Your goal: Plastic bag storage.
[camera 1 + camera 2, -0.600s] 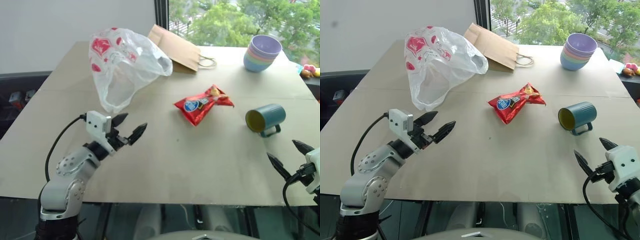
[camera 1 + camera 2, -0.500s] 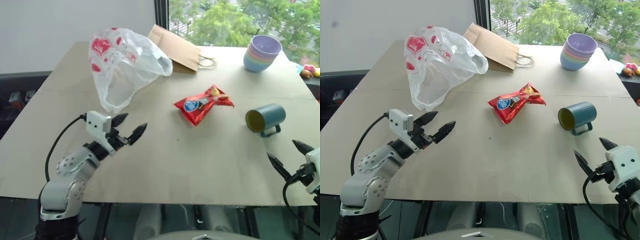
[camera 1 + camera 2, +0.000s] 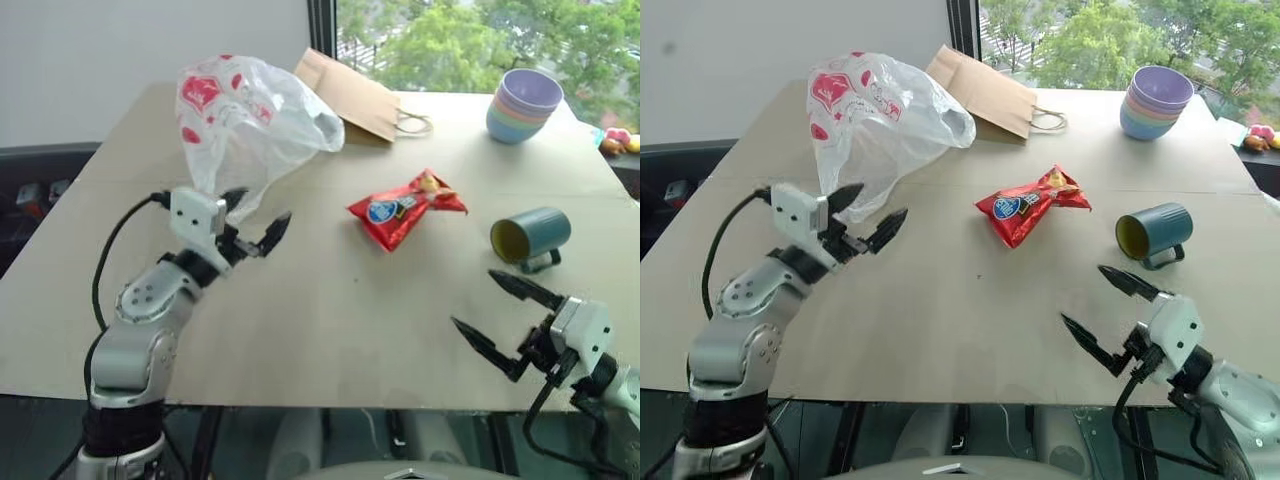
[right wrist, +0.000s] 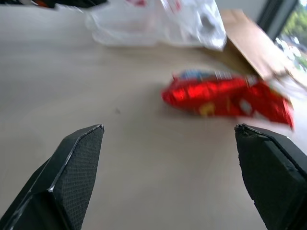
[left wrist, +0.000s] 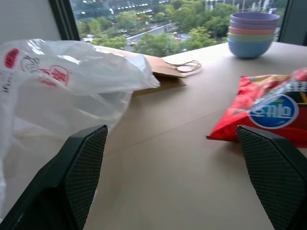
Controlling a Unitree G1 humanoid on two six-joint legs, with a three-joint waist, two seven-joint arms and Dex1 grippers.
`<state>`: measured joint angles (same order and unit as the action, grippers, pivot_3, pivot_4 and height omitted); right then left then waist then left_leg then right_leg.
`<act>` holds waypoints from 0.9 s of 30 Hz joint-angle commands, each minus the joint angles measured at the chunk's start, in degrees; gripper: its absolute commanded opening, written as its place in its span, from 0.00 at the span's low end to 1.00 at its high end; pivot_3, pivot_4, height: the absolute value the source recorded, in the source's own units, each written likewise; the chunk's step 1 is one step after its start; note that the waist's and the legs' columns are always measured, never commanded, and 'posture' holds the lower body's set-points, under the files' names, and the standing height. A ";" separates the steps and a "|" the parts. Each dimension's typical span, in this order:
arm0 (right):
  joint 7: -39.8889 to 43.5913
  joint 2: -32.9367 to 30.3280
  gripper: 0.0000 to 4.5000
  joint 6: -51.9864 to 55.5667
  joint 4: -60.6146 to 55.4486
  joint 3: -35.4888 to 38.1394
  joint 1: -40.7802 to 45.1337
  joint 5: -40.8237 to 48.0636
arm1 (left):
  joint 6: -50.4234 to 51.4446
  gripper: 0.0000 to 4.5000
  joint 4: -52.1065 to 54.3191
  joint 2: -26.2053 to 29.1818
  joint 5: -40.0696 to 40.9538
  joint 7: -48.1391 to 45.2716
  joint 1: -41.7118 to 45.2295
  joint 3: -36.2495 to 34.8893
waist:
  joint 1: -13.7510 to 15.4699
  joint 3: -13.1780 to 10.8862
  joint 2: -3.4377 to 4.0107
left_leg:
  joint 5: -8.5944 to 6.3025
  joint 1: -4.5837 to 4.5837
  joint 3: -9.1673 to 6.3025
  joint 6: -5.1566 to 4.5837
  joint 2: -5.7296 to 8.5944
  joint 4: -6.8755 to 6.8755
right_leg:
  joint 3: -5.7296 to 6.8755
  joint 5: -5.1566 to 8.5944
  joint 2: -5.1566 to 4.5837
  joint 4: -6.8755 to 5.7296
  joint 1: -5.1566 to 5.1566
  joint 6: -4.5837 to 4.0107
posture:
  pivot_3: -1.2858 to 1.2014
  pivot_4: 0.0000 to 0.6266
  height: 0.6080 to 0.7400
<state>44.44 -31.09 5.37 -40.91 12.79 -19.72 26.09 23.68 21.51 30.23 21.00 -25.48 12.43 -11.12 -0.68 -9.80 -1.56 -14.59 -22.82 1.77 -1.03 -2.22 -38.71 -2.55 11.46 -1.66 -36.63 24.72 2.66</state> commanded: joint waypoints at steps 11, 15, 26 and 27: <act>-10.27 1.32 0.99 7.56 -8.67 -6.86 15.09 5.32 | -4.84 1.00 -36.52 1.56 -24.75 15.07 31.03 10.20 | 0.17 -0.04 -0.14 | 0.00 -0.14 -0.14 0.00 0.05 0.30 | 0.04 -0.21 0.10 0.30 -0.01 0.08 | 0.52 0.24 1.00; -12.86 2.37 0.99 6.71 -8.79 -6.69 13.92 2.81 | -9.98 1.00 -61.41 0.55 -33.42 23.23 44.73 15.94 | 0.35 -0.05 -0.17 | 0.01 -0.16 -0.22 0.00 0.05 0.31 | 0.12 -0.16 0.12 0.32 -0.02 0.19 | 0.52 0.24 1.00; -16.81 2.37 1.00 6.73 -6.78 -6.62 14.49 -3.63 | -26.21 0.06 -90.87 1.06 -31.42 21.82 60.16 13.34 | 0.34 -0.08 -0.30 | 0.00 -0.29 -0.16 -0.01 0.06 0.35 | 0.12 -0.27 0.11 0.47 0.04 0.05 | 0.52 0.24 1.00; -17.15 2.05 1.00 6.95 -6.50 -7.18 14.77 -5.18 | -26.56 0.01 -91.05 1.13 -30.57 21.27 60.36 12.46 | 0.34 -0.08 -0.31 | 0.00 -0.32 -0.16 -0.01 0.06 0.35 | 0.13 -0.27 0.11 0.48 0.05 0.06 | 0.52 0.24 1.00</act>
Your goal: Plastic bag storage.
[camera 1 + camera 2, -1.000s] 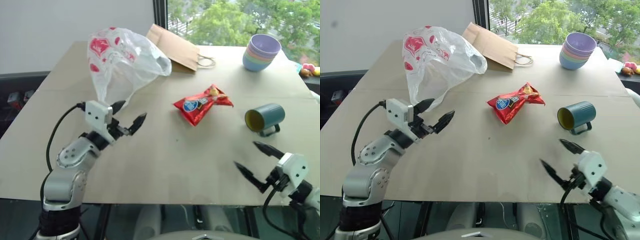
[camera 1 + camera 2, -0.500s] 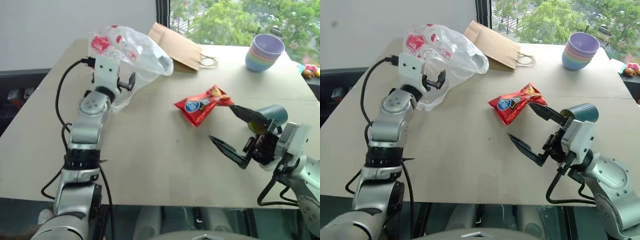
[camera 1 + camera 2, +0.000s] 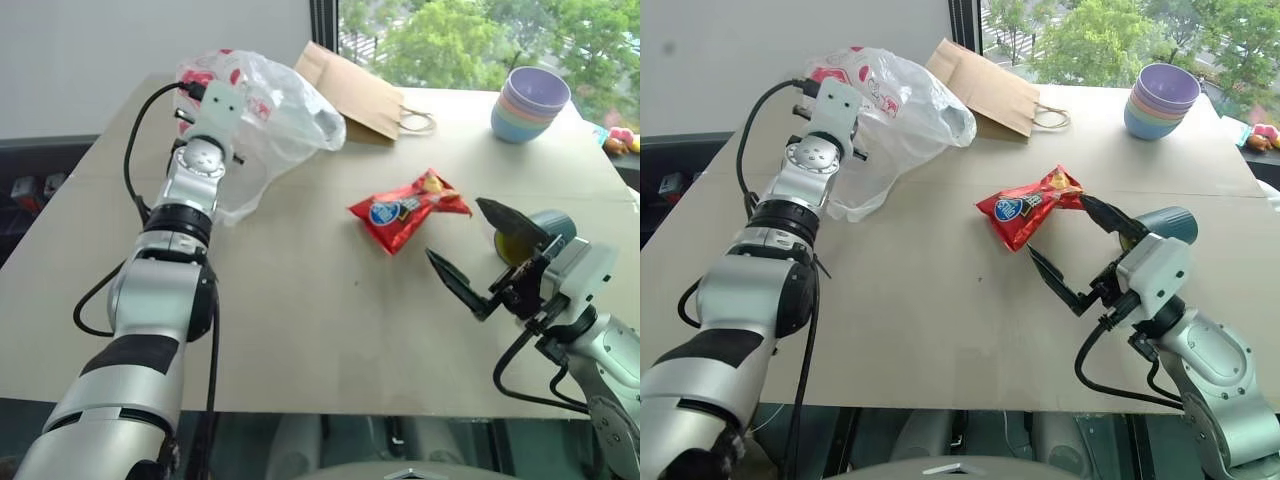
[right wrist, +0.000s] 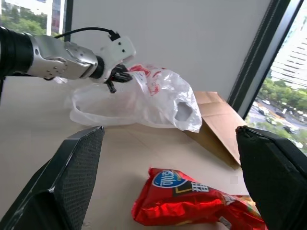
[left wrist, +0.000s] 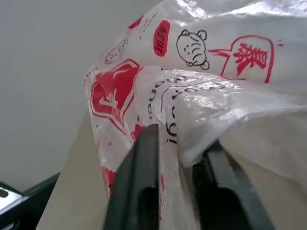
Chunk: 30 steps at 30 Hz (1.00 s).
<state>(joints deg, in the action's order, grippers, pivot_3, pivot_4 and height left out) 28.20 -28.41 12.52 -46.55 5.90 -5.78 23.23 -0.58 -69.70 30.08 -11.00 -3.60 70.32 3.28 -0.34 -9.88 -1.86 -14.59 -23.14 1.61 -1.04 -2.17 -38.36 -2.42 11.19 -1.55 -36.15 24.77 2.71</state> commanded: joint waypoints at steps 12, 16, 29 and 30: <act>1.61 -12.86 1.00 -7.26 21.84 -19.19 15.88 -35.50 | 27.06 0.01 46.39 -2.30 19.34 -5.45 -9.51 -14.81 | -0.27 -0.05 -0.13 | 0.01 -0.07 0.00 0.01 0.02 -0.13 | -0.03 -0.04 -0.07 -0.18 0.09 0.00 | 0.52 0.24 1.00; -2.27 -14.86 1.00 -11.41 35.32 -22.97 26.97 -49.02 | 39.44 0.01 62.69 -5.14 21.43 -2.64 -15.22 -15.42 | -0.37 -0.05 -0.13 | 0.02 -0.40 0.01 0.03 0.05 -0.27 | -0.07 -0.06 -0.09 -0.35 0.45 0.00 | 0.52 0.24 1.00; -5.32 -4.07 0.83 -24.53 68.66 -31.80 49.08 -58.80 | 49.39 0.00 73.14 -7.01 21.94 -1.82 -18.74 -14.83 | -0.55 -0.06 -0.11 | 0.08 -0.63 -0.13 0.12 0.04 -0.67 | -0.07 -0.10 -0.02 -0.72 0.67 -0.06 | 0.52 0.24 1.00; -4.73 -3.64 0.75 -24.84 69.04 -31.17 49.53 -57.93 | 49.97 0.00 73.44 -6.45 22.40 -2.54 -18.23 -15.14 | -0.49 -0.06 -0.11 | 0.09 -0.65 -0.14 0.13 0.04 -0.67 | -0.06 -0.10 -0.03 -0.70 0.68 -0.07 | 0.52 0.24 1.00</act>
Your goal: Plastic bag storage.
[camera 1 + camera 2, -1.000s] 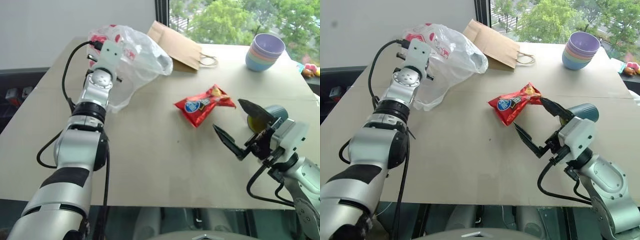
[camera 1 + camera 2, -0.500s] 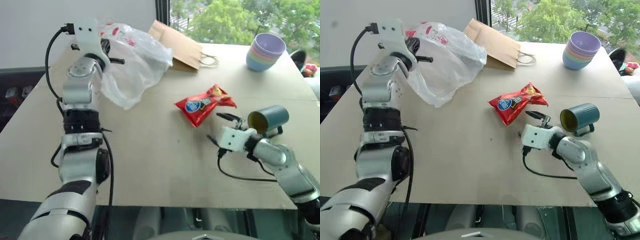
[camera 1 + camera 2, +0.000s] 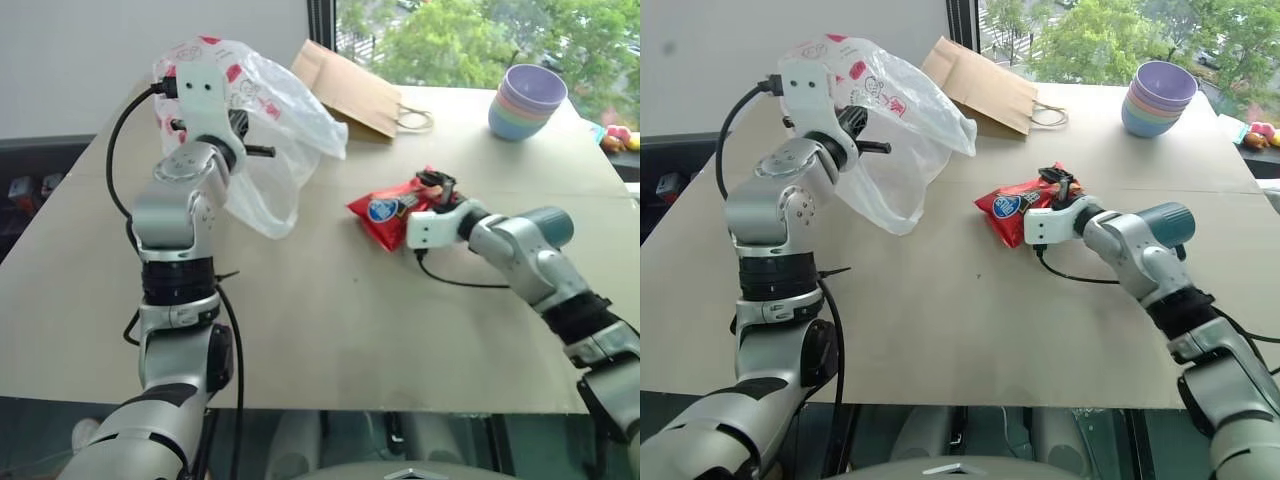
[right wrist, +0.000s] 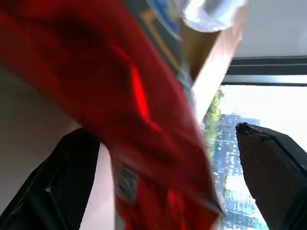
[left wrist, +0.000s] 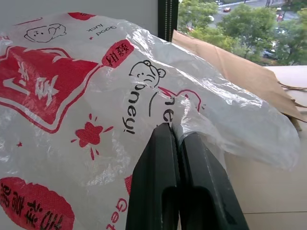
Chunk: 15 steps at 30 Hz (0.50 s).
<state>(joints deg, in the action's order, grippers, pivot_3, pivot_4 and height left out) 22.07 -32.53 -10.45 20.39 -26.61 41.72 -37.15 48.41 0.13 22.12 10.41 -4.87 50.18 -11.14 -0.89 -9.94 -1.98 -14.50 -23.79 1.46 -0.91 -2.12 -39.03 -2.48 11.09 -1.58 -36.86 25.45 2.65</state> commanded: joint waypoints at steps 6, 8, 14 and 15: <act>7.45 0.97 0.09 -0.82 -5.96 7.03 -0.41 11.85 | 5.70 0.00 3.72 8.01 5.06 -8.84 5.22 -1.81 | -0.10 -0.01 0.01 | -0.01 -0.04 -0.06 0.00 0.00 0.03 | 0.06 0.00 -0.03 0.01 0.02 0.00 | 0.52 0.24 1.00; 11.38 1.89 0.01 0.31 -12.57 8.94 -1.55 17.64 | 9.76 0.00 4.22 10.14 7.68 -11.60 6.57 -2.38 | -0.14 -0.02 0.03 | -0.01 -0.05 -0.11 -0.01 -0.01 0.03 | 0.11 0.00 -0.01 -0.01 0.02 0.00 | 0.52 0.24 1.00; 16.54 6.40 0.01 4.23 -22.81 6.46 -0.28 20.35 | 20.56 0.00 4.32 15.53 12.75 -17.85 8.79 -0.80 | -0.77 -0.01 0.04 | -0.02 0.03 -0.15 -0.02 -0.01 0.03 | 0.12 0.01 0.01 -0.15 0.00 0.01 | 0.52 0.24 1.00; 16.31 7.64 0.01 4.89 -22.37 5.72 0.29 19.66 | 22.41 0.00 4.27 15.77 14.02 -18.84 9.39 -0.89 | -0.78 -0.01 0.04 | -0.02 0.04 -0.16 -0.02 -0.01 -0.02 | 0.14 0.01 0.01 -0.21 -0.01 0.01 | 0.52 0.24 1.00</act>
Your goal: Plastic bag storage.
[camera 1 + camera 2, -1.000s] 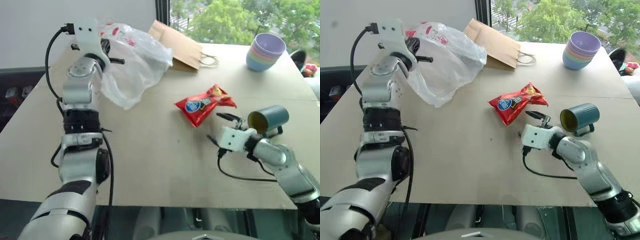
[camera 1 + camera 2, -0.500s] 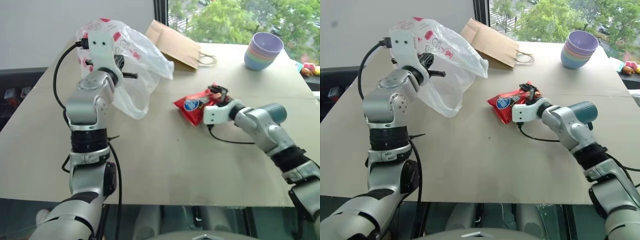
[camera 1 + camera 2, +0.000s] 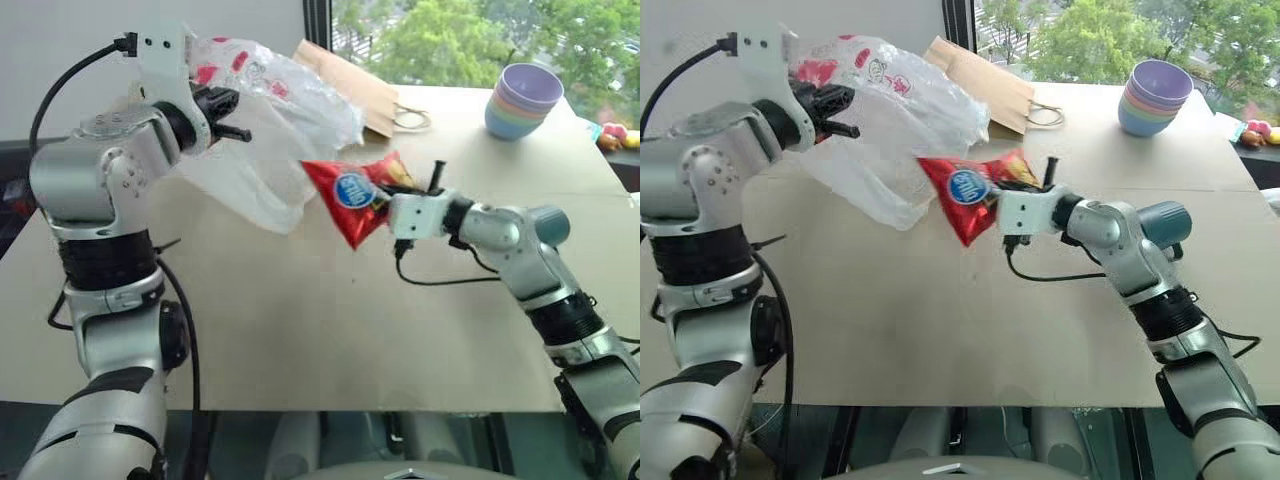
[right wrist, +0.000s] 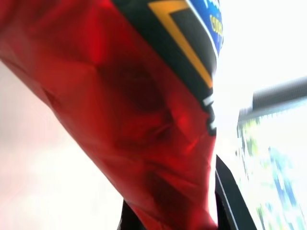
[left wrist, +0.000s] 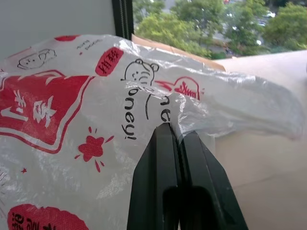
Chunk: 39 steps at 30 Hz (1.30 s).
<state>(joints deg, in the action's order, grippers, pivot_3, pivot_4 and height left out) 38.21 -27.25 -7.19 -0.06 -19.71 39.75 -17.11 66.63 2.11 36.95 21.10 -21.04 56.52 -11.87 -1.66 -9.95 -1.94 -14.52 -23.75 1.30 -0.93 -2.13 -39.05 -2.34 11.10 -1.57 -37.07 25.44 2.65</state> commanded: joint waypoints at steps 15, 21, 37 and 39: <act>2.37 14.99 0.01 -4.11 15.82 -8.04 16.28 -3.63 | 12.62 0.00 3.42 4.44 7.61 -5.17 6.30 1.65 | -0.54 -0.02 0.03 | 0.04 -0.04 -0.02 0.07 0.01 -0.08 | -0.03 0.04 -0.01 -0.42 0.21 -0.06 | 0.52 0.24 1.00; 6.40 12.81 0.01 -1.53 9.29 -7.52 12.32 -0.71 | 15.40 0.00 3.91 3.48 8.13 -3.40 5.93 0.02 | -0.54 -0.02 0.03 | 0.04 -0.06 -0.02 0.07 0.07 -0.10 | -0.01 0.03 -0.10 -0.44 0.21 -0.05 | 0.52 0.24 1.00; -17.47 24.41 0.01 -20.59 54.51 -8.86 30.70 -7.59 | 22.77 0.00 18.81 6.29 18.58 -9.53 -6.13 -7.76 | -0.85 -0.07 0.04 | 0.14 0.02 -0.08 0.26 0.02 -0.05 | -0.06 0.04 -0.08 -0.59 0.26 -0.09 | 0.52 0.24 1.00; -22.08 27.50 0.01 -22.46 59.75 -9.35 33.53 -9.35 | 24.90 0.00 20.55 3.29 19.07 -7.76 -5.31 -10.17 | -0.85 -0.08 0.02 | 0.14 -0.04 -0.11 0.26 0.03 -0.05 | 0.00 0.03 -0.10 -0.52 0.26 -0.09 | 0.52 0.24 1.00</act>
<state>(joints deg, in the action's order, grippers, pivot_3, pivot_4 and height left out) 21.11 -2.36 -26.48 57.40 -28.89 70.00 -25.34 90.06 18.94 41.61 38.82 -29.87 49.33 -18.97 -2.51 -10.03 -1.92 -14.38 -23.79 1.16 -0.68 -2.10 -39.08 -2.34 11.13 -1.67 -37.58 25.70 2.57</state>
